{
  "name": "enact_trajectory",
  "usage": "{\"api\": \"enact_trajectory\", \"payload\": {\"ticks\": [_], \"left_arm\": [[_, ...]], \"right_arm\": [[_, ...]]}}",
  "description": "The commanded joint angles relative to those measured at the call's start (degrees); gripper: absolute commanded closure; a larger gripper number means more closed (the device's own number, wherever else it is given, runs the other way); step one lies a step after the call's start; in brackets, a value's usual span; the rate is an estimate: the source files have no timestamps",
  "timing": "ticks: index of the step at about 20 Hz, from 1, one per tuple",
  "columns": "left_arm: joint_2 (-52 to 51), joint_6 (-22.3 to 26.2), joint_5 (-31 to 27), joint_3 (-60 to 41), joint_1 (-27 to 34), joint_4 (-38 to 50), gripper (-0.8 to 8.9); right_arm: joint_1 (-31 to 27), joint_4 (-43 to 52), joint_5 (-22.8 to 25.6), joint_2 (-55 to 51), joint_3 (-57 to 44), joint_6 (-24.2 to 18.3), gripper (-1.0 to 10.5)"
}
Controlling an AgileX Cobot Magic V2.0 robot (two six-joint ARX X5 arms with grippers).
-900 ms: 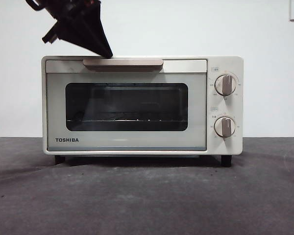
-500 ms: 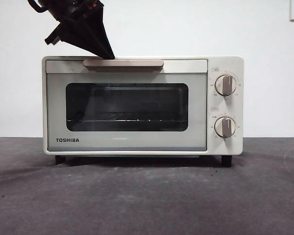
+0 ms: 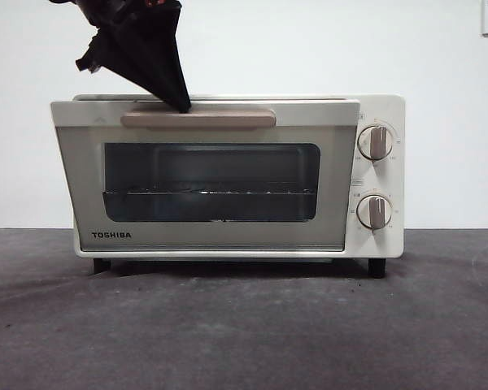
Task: The left arm flap open the oven, the right arm pick bread and place it into oven, the left arm flap close the oven
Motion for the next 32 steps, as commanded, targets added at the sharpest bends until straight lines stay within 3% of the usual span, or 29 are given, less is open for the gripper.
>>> {"api": "enact_trajectory", "payload": {"ticks": [1,6,9,16,32], "left_arm": [[0.9,1.1,-2.2,-1.5,-0.7,0.5,8.06],[-2.6,-0.7,-2.3,-6.8,-1.8,3.7,8.06],[-7.3,-4.4,-2.3,-15.3,-3.0,10.1,8.06],[-16.3,-12.5,-9.2,-30.4,-7.3,21.9,8.06],[-18.3,-17.8,-11.1,-38.3,-15.8,28.2,8.06]], "right_arm": [[0.2,0.4,-0.2,0.0,0.7,0.8,8.2],[0.2,0.2,-0.2,0.0,0.7,0.8,8.2],[0.2,0.2,-0.2,0.0,0.7,0.6,8.2],[0.2,0.9,0.2,0.0,0.7,0.5,8.2],[0.2,0.6,0.2,0.0,0.7,0.7,8.2]]}}
